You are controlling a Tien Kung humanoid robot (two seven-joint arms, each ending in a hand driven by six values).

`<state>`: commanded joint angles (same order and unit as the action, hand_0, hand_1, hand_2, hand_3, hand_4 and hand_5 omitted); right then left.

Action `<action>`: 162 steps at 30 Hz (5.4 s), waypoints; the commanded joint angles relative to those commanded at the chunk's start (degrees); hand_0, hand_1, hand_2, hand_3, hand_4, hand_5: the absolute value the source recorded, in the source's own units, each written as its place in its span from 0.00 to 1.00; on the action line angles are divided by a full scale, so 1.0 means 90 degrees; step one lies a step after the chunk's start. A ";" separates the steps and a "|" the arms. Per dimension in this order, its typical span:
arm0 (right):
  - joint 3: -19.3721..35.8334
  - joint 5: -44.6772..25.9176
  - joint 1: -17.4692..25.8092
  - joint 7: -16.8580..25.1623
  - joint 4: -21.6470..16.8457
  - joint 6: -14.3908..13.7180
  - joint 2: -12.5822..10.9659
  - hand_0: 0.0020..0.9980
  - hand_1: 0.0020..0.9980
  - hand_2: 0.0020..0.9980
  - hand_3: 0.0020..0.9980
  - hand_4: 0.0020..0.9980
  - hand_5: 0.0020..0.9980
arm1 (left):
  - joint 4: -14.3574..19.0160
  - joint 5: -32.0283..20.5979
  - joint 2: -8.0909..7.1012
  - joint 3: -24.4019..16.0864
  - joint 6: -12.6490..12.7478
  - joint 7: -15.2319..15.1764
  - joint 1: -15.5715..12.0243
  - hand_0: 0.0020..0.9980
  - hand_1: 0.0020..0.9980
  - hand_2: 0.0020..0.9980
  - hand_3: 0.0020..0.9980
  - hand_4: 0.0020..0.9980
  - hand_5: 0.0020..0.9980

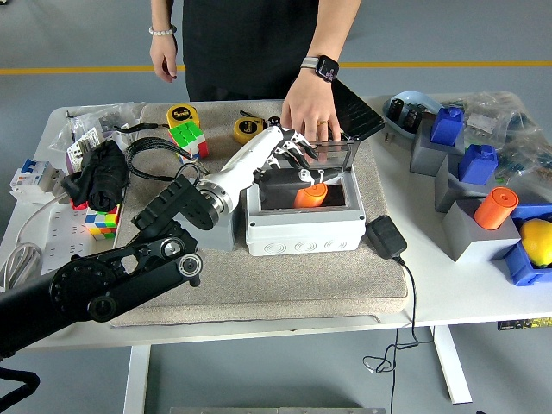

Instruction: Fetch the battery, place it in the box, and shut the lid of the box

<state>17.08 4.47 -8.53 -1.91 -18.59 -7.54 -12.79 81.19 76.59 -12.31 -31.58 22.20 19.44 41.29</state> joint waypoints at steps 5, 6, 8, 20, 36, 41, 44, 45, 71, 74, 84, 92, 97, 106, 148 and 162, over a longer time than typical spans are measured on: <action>0.0016 -0.0008 0.0000 0.0011 -0.0006 -0.0006 0.0010 0.58 0.64 0.67 0.59 0.95 0.48 | 0.0075 -0.0144 -0.0070 -0.0304 0.0298 -0.0499 -0.0152 0.33 0.57 0.56 0.59 1.00 0.58; 0.0015 -0.0017 0.0001 0.0013 -0.0006 -0.0004 0.0009 0.58 0.64 0.67 0.59 0.95 0.48 | 0.0100 -0.0178 -0.0078 -0.0364 0.0367 -0.0633 -0.0157 0.33 0.57 0.56 0.59 1.00 0.58; 0.0012 -0.0036 0.0001 0.0011 -0.0004 0.0000 0.0007 0.58 0.64 0.67 0.59 0.95 0.48 | 0.0164 -0.0257 -0.0086 -0.0479 0.0483 -0.0914 -0.0142 0.33 0.57 0.56 0.59 1.00 0.58; -0.0026 -0.0043 -0.0022 0.0005 -0.0011 -0.0004 -0.0014 0.58 0.64 0.67 0.58 0.95 0.48 | -0.0373 -0.0190 0.0171 -0.0390 -0.0116 -0.0740 0.0496 0.74 0.76 0.72 0.71 1.00 0.61; -0.0001 0.0003 0.0011 0.0000 -0.0020 -0.0004 -0.0022 0.58 0.64 0.67 0.58 0.95 0.48 | -0.0442 0.0071 0.0200 0.0180 -0.0631 -0.0182 0.0550 0.56 0.65 0.68 0.68 1.00 0.67; 0.0029 0.0043 0.0011 -0.0001 -0.0026 -0.0006 -0.0017 0.58 0.64 0.67 0.58 0.95 0.48 | -0.0050 0.0024 0.0029 0.0176 -0.0714 -0.0058 0.0291 0.30 0.55 0.62 0.65 1.00 0.70; 0.0046 0.0051 0.0015 -0.0002 -0.0028 -0.0008 -0.0009 0.58 0.64 0.67 0.58 0.95 0.48 | 0.0267 0.0007 -0.0087 0.0158 -0.0793 0.0049 0.0101 0.30 0.55 0.62 0.65 1.00 0.70; 0.0056 0.0055 0.0019 -0.0001 -0.0029 -0.0009 -0.0008 0.58 0.64 0.67 0.58 0.95 0.48 | 0.0371 -0.0012 -0.0120 0.0138 -0.0821 0.0082 0.0044 0.30 0.55 0.62 0.65 1.00 0.70; 0.0037 0.0041 0.0025 0.0003 -0.0032 -0.0019 -0.0005 0.58 0.64 0.67 0.59 0.95 0.48 | 0.0514 -0.0404 -0.0025 0.0184 -0.0978 0.0211 -0.0096 0.28 0.54 0.61 0.65 1.00 0.74; 0.0041 0.0037 0.0023 0.0002 -0.0030 -0.0017 -0.0003 0.58 0.64 0.67 0.59 0.95 0.48 | 0.0599 -0.0461 -0.0050 0.0091 -0.0975 0.0167 -0.0119 0.28 0.54 0.61 0.65 1.00 0.74; 0.0003 -0.0004 0.0030 0.0006 -0.0026 -0.0016 -0.0001 0.58 0.64 0.67 0.59 0.95 0.48 | 0.0927 -0.0916 -0.0205 -0.0501 -0.1020 0.0066 -0.0180 0.28 0.58 0.62 0.65 1.00 0.74; 0.0054 0.0028 0.0016 0.0007 -0.0032 -0.0023 0.0001 0.58 0.64 0.67 0.58 0.95 0.48 | 0.0957 -0.1571 -0.0372 -0.1512 -0.0334 -0.0821 -0.0433 0.29 0.60 0.62 0.65 1.00 0.74; 0.0062 0.0022 0.0011 0.0004 -0.0026 -0.0019 -0.0002 0.58 0.64 0.67 0.58 0.95 0.48 | 0.0701 -0.2157 -0.0442 -0.2069 -0.0032 -0.1286 -0.0562 0.35 0.60 0.62 0.65 1.00 0.72; 0.0077 0.0027 -0.0005 0.0005 -0.0024 -0.0014 0.0004 0.58 0.64 0.67 0.59 0.95 0.48 | -0.0110 -0.2685 -0.0323 -0.2680 0.0005 -0.1786 -0.0953 0.48 0.65 0.64 0.67 1.00 0.71; 0.0005 0.0004 0.0020 -0.0021 0.0004 -0.0004 0.0014 0.58 0.64 0.67 0.59 0.95 0.48 | -0.0692 -0.2452 -0.0356 -0.4764 -0.0073 -0.1836 -0.2296 0.52 0.66 0.64 0.68 1.00 0.65; 0.0008 -0.0016 0.0027 -0.0027 0.0018 0.0001 0.0039 0.57 0.64 0.67 0.59 0.95 0.48 | -0.0710 -0.2417 -0.0287 -0.4837 -0.0102 -0.1782 -0.2347 0.52 0.66 0.64 0.68 1.00 0.65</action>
<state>17.16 4.33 -8.29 -2.16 -18.43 -7.53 -12.43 74.80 54.84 -14.90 -75.12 21.28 3.40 20.17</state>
